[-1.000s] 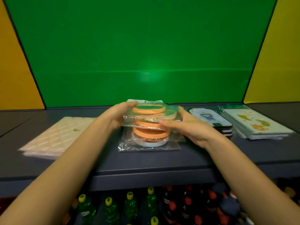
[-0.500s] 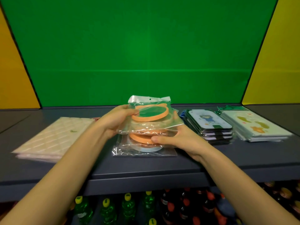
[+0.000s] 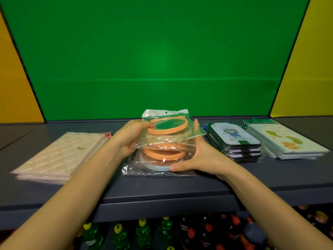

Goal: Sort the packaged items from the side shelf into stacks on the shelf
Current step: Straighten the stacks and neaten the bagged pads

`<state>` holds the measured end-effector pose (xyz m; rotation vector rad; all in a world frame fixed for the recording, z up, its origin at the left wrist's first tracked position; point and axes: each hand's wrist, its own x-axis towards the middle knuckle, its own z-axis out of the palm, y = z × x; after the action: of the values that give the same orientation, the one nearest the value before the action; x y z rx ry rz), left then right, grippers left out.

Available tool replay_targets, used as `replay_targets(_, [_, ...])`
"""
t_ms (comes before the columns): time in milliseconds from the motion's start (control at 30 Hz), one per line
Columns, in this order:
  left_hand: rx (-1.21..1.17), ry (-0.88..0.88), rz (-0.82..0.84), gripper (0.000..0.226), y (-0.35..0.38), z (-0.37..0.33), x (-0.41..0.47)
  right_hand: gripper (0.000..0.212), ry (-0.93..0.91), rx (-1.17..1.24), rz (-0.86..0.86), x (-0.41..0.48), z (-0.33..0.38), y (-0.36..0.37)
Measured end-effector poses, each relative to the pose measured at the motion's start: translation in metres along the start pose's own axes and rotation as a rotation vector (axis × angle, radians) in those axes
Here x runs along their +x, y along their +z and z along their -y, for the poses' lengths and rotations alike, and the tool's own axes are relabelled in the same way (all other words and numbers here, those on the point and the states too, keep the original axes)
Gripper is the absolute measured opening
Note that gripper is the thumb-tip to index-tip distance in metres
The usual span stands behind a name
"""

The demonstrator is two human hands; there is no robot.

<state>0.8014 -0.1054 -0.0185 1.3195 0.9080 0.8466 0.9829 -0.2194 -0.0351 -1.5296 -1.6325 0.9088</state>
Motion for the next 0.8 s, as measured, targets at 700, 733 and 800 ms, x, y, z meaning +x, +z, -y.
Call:
replay_targets(700, [-0.031,0.104,-0.065,0.016,0.002,-0.003,-0.004,0.119,-0.122,0.14,0.028,0.021,-0.005,-0.008])
replay_targets(733, [-0.038,0.108,-0.056,0.009,0.003,-0.003,-0.005,0.11,-0.157,0.165,0.044,0.021,-0.006,-0.009])
replay_targets(800, [-0.03,0.112,-0.048,0.011,0.004,-0.002,-0.007,0.1,-0.191,0.199,0.022,0.022,-0.005,-0.007])
